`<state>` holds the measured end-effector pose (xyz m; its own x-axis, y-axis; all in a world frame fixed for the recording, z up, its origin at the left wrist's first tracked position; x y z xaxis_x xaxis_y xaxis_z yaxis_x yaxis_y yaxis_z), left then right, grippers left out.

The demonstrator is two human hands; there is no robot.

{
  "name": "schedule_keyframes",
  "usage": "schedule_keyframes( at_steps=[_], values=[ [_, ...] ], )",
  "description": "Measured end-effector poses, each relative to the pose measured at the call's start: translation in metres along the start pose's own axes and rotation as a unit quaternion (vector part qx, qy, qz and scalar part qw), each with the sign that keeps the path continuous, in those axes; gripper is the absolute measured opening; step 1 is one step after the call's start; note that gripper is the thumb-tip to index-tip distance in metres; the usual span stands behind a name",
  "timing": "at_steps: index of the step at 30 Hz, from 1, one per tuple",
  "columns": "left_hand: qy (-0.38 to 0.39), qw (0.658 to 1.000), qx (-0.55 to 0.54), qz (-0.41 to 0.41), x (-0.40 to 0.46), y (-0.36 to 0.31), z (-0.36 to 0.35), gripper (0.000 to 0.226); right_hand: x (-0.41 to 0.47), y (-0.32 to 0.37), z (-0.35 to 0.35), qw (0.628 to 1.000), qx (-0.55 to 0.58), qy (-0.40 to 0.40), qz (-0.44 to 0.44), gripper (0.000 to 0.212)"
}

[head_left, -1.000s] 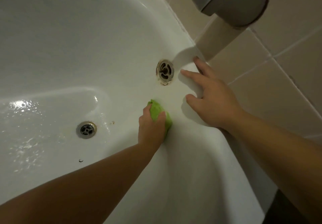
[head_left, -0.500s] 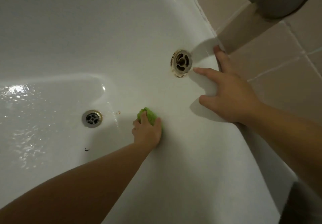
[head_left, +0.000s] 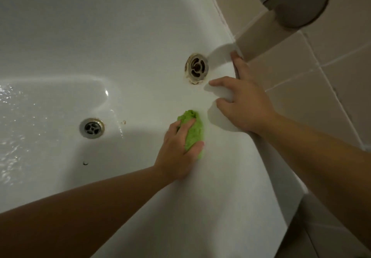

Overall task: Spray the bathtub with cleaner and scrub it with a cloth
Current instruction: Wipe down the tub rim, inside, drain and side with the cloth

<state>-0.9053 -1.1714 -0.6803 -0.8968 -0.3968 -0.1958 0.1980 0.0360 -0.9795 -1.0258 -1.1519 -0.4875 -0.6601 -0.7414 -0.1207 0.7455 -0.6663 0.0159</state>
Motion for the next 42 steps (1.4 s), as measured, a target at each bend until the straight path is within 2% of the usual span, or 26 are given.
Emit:
schedule_keyframes(
  at_steps=[3,6,10,11,13,17,19,21,23,26,30,34,36,38,39,42],
  values=[
    [-0.008,0.994,0.02,0.105,0.009,0.056,0.006,0.081,0.001,0.002,0.001,1.0,-0.005,0.001,0.0,0.044],
    [-0.027,0.978,0.072,0.196,0.01,0.107,0.014,0.075,0.001,0.003,0.001,1.0,-0.012,0.005,-0.001,0.043],
    [-0.029,0.956,0.023,0.292,0.01,0.093,0.003,0.071,0.004,0.001,0.0,1.0,-0.017,-0.005,0.008,0.042],
    [-0.025,0.956,0.0,0.291,0.01,0.076,0.0,0.071,0.005,0.001,-0.001,1.0,-0.017,-0.005,0.008,0.042],
    [-0.02,0.971,-0.025,0.237,0.005,0.028,-0.006,0.071,0.006,0.0,-0.002,1.0,-0.015,-0.003,0.007,0.042],
    [0.032,0.999,-0.023,0.033,-0.034,-0.07,-0.013,0.072,0.004,0.002,-0.002,1.0,-0.023,0.002,0.006,0.044],
    [0.067,0.996,-0.018,-0.053,-0.048,-0.079,-0.009,0.073,0.004,0.004,-0.002,1.0,-0.023,0.007,0.006,0.044],
    [0.09,0.992,-0.01,-0.089,-0.044,-0.057,-0.002,0.071,0.004,0.004,-0.001,1.0,-0.024,0.002,0.009,0.043],
    [0.095,0.993,0.003,-0.064,-0.032,-0.019,-0.001,0.074,0.004,0.004,-0.001,1.0,-0.026,-0.001,0.01,0.042],
    [0.09,0.994,0.034,0.049,-0.015,0.043,0.002,0.089,0.004,0.005,0.0,1.0,-0.03,-0.001,0.007,0.039],
    [0.061,0.98,0.091,0.166,-0.006,0.115,0.015,0.083,0.004,0.005,0.0,0.999,-0.031,-0.005,0.008,0.038],
    [0.023,0.974,0.035,0.223,-0.009,0.101,0.01,0.075,0.006,0.005,0.0,1.0,-0.025,-0.004,0.005,0.042],
    [0.032,0.975,-0.024,0.221,-0.015,0.069,0.003,0.085,0.006,0.005,0.0,1.0,-0.024,-0.008,0.008,0.044],
    [0.04,0.982,-0.064,0.175,-0.021,0.027,-0.002,0.095,0.006,0.004,0.0,1.0,-0.022,-0.007,0.01,0.043],
    [0.044,0.985,-0.091,0.142,-0.025,0.004,-0.004,0.093,0.007,0.004,0.0,1.0,-0.021,-0.007,0.01,0.043],
    [0.076,0.987,-0.14,0.038,-0.037,-0.052,-0.01,0.06,0.008,0.005,0.0,1.0,-0.02,-0.007,0.009,0.044]
  ],
)
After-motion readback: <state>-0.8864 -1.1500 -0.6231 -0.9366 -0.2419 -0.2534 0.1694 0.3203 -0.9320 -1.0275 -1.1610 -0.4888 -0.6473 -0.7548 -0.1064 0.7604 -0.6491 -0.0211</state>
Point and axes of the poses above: each hand's wrist, its own x-axis towards the middle knuckle, its own z-axis out of the back of the hand, y = z × x, the point moved 7 cm from there along x, towards the middle knuckle, and after that the axes turned 5 degrees about z, right-handed, at the moved point
